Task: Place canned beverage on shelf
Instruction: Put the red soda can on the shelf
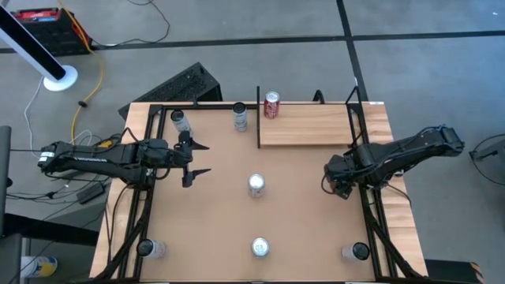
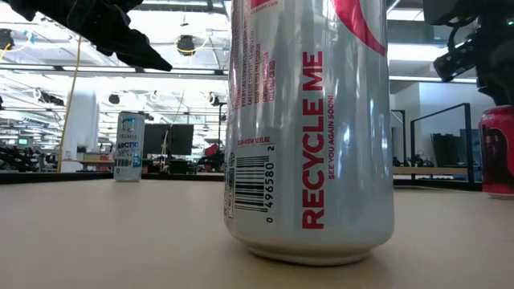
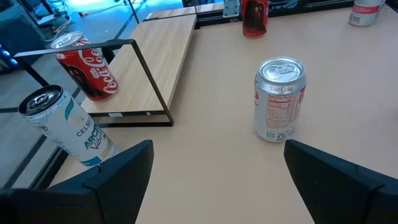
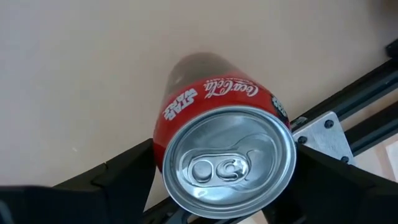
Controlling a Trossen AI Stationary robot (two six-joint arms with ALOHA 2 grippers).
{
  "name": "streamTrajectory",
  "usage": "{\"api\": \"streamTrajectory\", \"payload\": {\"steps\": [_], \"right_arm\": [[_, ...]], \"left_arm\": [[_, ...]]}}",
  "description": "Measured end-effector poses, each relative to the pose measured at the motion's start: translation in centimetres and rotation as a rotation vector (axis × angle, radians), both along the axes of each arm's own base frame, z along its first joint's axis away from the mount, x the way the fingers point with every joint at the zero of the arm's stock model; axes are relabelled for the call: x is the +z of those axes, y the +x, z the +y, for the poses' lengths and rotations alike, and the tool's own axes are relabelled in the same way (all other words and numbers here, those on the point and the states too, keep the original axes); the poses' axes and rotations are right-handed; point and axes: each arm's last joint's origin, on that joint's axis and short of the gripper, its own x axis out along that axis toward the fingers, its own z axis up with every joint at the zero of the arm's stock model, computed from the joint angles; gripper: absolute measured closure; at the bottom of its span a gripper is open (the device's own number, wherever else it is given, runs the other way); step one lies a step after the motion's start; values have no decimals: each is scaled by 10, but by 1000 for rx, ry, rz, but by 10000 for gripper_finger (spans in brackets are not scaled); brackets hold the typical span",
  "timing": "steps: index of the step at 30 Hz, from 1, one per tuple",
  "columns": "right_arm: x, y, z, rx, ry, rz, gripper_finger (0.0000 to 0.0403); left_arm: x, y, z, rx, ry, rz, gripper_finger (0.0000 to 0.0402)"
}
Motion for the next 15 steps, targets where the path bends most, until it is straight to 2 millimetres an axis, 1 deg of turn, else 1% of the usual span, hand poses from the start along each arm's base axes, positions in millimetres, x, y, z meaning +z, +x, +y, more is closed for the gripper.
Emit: {"api": "streamTrajectory", "payload": {"steps": [5, 8, 11, 15], "right_arm": [[0, 0, 0, -1, 1, -3, 86], [2, 1, 0, 0, 0, -12, 89], [16, 7, 0, 11, -6, -77, 89], [42, 17, -7, 22, -23, -172, 89]], "left_arm": [[0, 0, 0, -7, -2, 0, 55], [0, 0, -1, -17, -5, 0, 55], [0, 0, 0, -18, 1, 1, 55], [0, 0, 0, -21, 7, 3, 55]]}}
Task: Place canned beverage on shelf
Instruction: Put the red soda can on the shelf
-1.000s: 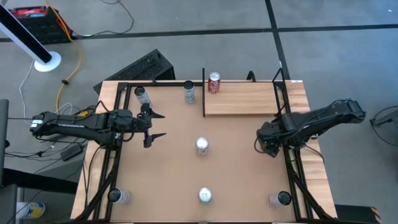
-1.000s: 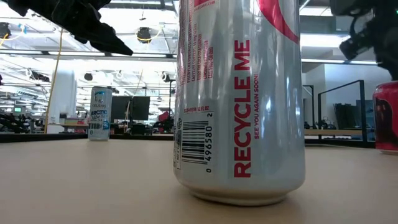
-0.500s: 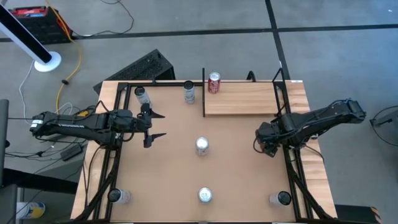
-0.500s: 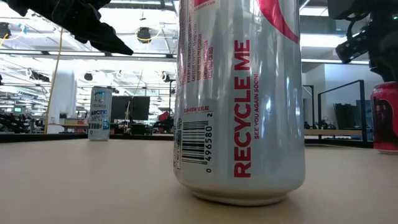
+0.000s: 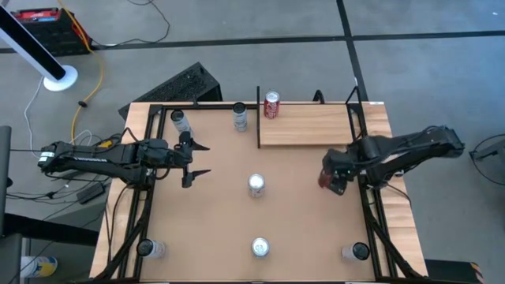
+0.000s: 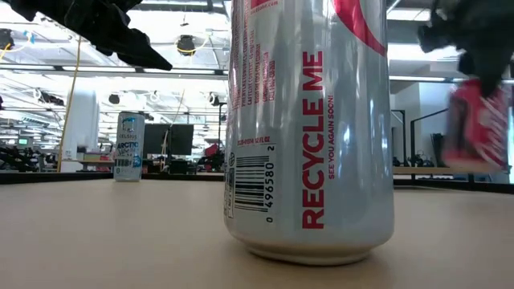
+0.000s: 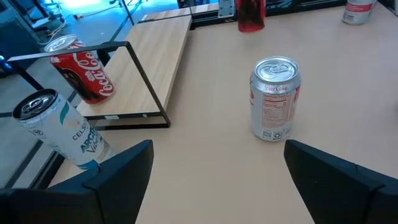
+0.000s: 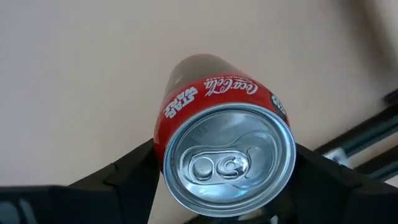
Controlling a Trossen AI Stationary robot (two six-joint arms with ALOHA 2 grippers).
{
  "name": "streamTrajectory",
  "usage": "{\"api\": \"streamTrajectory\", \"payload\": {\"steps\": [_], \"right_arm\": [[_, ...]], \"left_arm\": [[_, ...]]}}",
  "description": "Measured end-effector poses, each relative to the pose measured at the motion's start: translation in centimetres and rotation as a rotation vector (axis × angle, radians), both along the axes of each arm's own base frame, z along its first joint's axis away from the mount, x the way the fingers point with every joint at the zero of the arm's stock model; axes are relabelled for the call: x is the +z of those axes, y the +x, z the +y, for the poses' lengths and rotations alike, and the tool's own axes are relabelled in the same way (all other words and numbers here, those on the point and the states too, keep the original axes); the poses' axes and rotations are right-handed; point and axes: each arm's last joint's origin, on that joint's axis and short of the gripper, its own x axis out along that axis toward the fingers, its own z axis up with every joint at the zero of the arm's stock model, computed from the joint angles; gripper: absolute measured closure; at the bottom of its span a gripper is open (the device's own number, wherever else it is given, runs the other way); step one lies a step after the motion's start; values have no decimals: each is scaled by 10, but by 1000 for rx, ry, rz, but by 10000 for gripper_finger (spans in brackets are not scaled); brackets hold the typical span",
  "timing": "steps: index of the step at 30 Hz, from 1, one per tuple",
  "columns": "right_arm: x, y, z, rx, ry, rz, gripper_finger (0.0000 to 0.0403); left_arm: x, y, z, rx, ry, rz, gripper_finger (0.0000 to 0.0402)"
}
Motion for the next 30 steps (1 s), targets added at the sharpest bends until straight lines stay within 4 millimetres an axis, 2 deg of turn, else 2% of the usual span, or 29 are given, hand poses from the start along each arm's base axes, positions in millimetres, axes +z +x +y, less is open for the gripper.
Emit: {"api": "streamTrajectory", "payload": {"steps": [3, 7, 10, 13, 18, 21, 24, 30], "right_arm": [[20, 12, -12, 5, -51, -58, 89], [43, 40, -39, 55, -131, -103, 89], [54, 72, -67, 131, -172, -119, 89], [60, 103, -104, 168, -195, -124, 89], [49, 142, -170, 94, -97, -98, 89], [40, 155, -195, 49, -62, -33, 86], [35, 165, -207, 35, -30, 14, 82], [28, 177, -214, 37, -2, 49, 79]], "left_arm": [[0, 0, 0, 0, 1, 0, 55], [0, 0, 0, -1, 1, 0, 55], [0, 0, 0, 1, -6, -1, 55], [0, 0, 0, 4, -19, -3, 55], [-1, 0, 0, 7, -42, -2, 55], [-2, -1, 0, 7, -42, 14, 55], [-4, -1, 0, 5, -35, 35, 55], [-5, -2, 0, 1, -23, 52, 55]]}}
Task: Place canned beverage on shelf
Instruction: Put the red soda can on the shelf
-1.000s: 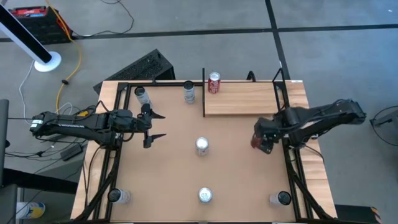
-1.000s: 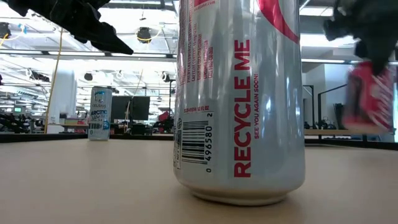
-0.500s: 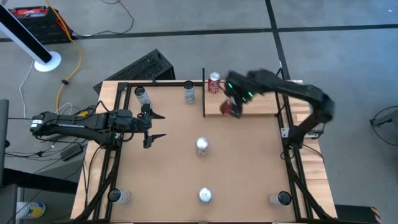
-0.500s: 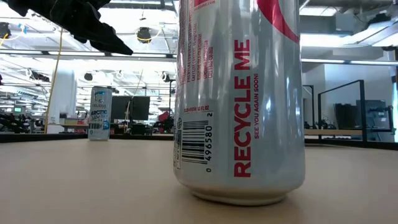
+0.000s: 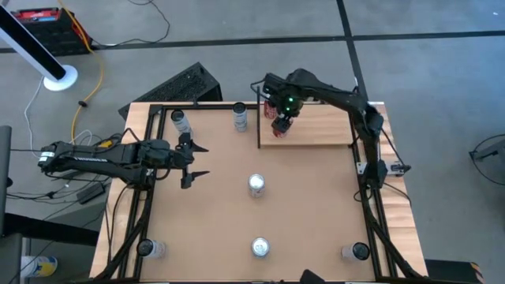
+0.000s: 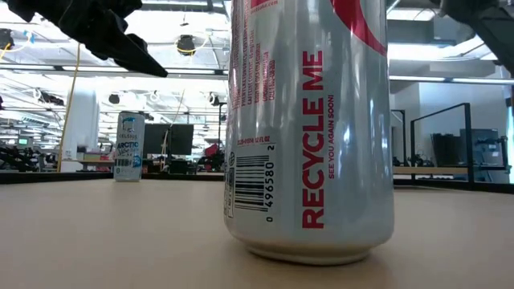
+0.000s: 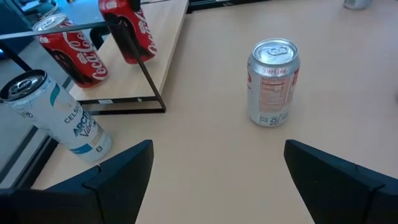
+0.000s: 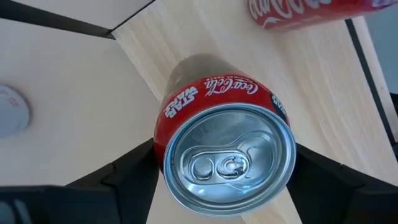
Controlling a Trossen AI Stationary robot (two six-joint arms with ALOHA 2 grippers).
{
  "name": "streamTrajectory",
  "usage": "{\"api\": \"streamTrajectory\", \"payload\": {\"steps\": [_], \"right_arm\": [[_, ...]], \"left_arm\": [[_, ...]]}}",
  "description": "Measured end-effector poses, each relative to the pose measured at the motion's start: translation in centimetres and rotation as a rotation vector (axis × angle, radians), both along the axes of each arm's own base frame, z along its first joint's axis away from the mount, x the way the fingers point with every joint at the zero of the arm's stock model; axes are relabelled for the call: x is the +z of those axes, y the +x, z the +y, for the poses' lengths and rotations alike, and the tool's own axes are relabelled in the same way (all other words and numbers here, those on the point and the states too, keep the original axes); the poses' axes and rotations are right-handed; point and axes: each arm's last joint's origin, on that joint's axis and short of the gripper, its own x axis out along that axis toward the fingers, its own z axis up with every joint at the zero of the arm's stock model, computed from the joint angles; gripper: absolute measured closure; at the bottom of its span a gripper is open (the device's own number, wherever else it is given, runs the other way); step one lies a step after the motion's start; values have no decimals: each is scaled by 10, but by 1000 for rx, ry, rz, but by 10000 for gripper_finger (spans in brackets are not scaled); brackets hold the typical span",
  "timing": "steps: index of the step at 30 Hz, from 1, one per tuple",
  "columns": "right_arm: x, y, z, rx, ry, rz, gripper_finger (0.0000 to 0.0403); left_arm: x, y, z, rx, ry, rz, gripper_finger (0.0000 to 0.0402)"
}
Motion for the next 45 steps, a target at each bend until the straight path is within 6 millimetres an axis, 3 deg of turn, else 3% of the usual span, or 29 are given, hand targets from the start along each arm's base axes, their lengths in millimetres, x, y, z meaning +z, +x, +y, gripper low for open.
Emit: {"api": "streamTrajectory", "payload": {"steps": [12, 45], "right_arm": [[-2, 2, 0, -1, 3, 5, 47], [-1, 14, -1, -3, -48, -88, 44]], "left_arm": [[0, 0, 0, -8, 20, 10, 55], [-1, 0, 0, -5, 10, 9, 55]]}}
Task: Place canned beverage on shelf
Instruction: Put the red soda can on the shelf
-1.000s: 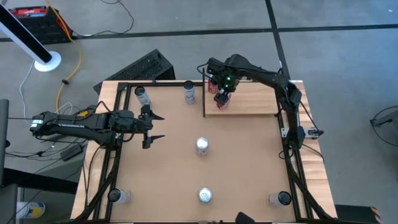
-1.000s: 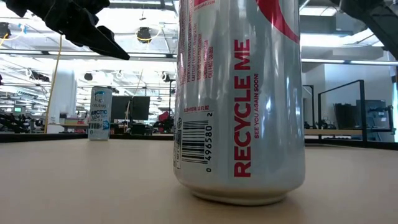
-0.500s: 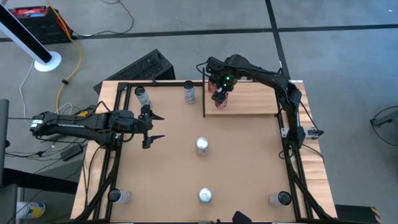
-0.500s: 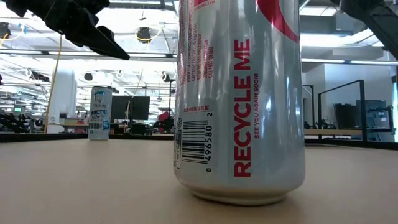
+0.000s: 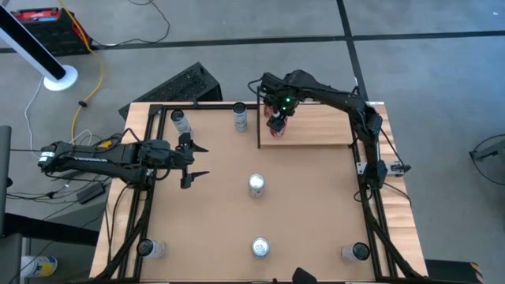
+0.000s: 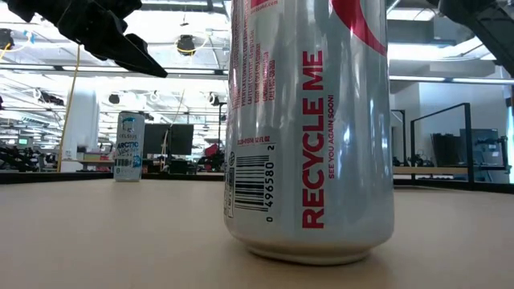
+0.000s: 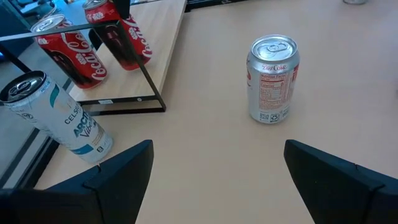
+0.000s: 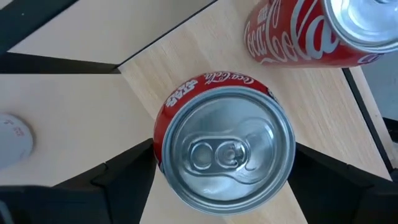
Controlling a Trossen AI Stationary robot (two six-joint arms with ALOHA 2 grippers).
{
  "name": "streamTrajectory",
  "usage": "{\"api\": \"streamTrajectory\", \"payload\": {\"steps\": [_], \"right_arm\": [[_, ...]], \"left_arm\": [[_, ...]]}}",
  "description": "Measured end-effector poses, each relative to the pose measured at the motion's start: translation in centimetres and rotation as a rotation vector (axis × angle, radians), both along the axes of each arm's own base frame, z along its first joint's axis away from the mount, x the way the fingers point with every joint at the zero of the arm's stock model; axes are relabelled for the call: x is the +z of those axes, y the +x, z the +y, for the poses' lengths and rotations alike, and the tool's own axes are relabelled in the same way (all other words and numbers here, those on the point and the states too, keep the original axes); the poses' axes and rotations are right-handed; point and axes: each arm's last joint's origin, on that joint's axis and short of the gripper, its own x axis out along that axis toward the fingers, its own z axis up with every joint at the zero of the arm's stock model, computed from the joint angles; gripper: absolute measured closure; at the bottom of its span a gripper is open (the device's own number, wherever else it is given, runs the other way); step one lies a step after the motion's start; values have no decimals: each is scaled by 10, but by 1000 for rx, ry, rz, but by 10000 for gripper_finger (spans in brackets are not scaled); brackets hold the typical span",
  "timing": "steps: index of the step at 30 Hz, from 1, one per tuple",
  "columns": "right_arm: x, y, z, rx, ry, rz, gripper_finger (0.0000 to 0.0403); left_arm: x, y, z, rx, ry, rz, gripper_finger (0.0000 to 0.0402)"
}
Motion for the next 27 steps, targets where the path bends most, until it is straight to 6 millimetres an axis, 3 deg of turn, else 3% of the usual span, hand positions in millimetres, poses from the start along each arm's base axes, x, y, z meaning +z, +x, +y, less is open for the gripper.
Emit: {"api": "streamTrajectory", "payload": {"steps": [27], "right_arm": [[0, 2, -1, 9, -13, -21, 44]], "left_arm": [[0, 0, 0, -8, 4, 2, 55]]}}
